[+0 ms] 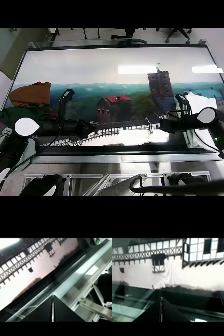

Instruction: Fold the shirts.

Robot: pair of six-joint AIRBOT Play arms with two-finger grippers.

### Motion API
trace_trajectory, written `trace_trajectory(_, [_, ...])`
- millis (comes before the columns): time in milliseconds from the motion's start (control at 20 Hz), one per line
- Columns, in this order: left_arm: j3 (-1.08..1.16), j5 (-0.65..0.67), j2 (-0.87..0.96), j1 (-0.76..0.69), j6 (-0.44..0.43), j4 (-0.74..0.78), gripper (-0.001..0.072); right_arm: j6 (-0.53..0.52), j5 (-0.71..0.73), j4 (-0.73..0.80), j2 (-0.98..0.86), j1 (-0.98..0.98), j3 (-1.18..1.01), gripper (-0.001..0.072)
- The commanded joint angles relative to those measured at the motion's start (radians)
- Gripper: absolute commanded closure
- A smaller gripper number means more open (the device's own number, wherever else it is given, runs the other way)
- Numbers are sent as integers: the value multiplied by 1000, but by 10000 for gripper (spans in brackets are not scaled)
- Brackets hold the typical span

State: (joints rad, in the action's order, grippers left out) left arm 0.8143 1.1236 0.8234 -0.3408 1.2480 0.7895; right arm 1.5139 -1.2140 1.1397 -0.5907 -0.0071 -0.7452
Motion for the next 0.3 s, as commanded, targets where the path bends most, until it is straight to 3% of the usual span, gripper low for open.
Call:
trace_trajectory(0, [-37,-27,-41,-3,2,3,686,7,-10,-2,5,4,11,689])
trace_trajectory(250, [-37,-28,-69,-3,2,3,687,7,-9,-2,5,4,11,689])
